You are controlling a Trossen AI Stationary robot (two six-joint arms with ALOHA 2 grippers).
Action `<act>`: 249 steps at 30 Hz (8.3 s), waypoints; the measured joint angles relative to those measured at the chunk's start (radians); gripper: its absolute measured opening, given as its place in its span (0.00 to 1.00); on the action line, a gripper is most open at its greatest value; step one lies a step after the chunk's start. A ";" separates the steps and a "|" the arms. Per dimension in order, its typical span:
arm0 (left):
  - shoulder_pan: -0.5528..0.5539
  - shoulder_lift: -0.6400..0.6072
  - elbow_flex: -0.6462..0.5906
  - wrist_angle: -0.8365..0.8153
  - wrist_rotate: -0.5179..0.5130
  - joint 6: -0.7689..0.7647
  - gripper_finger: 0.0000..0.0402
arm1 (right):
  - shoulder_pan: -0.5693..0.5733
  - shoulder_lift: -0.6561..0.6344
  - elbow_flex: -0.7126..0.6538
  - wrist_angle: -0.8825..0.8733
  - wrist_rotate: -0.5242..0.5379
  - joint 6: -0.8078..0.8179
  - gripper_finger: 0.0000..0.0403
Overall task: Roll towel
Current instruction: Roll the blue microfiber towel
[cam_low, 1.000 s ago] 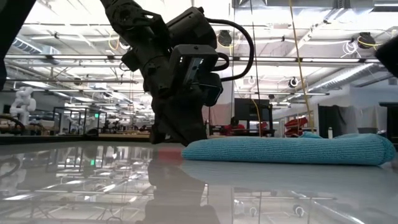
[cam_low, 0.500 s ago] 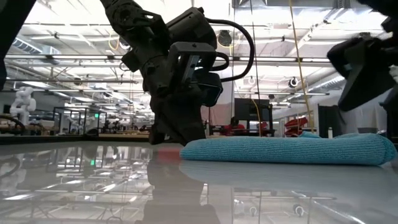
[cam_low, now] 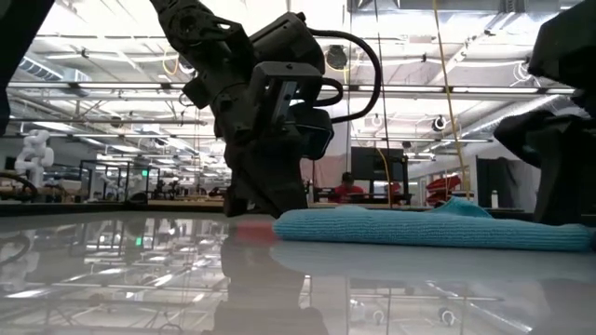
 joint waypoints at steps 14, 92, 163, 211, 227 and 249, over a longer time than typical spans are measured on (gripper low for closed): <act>0.005 -0.132 0.001 -0.013 0.024 0.206 0.32 | 0.000 0.008 0.000 -0.038 -0.018 0.137 0.23; -0.142 -0.011 0.003 0.026 0.091 0.563 0.01 | -0.015 -0.038 -0.004 0.012 -0.180 0.288 0.03; -0.020 0.001 -0.002 -0.005 0.142 -0.109 0.03 | 0.089 -0.188 0.000 0.002 -0.213 0.290 0.38; 0.005 0.002 0.001 0.007 0.273 -0.126 0.03 | 0.112 0.071 0.005 0.135 0.117 0.406 0.03; -0.050 0.002 0.002 0.072 0.322 -0.133 0.03 | 0.112 0.070 0.003 0.282 -0.074 0.776 0.01; -0.074 -0.080 0.000 0.032 0.195 0.283 0.45 | 0.168 0.070 0.003 0.280 -0.021 1.169 0.01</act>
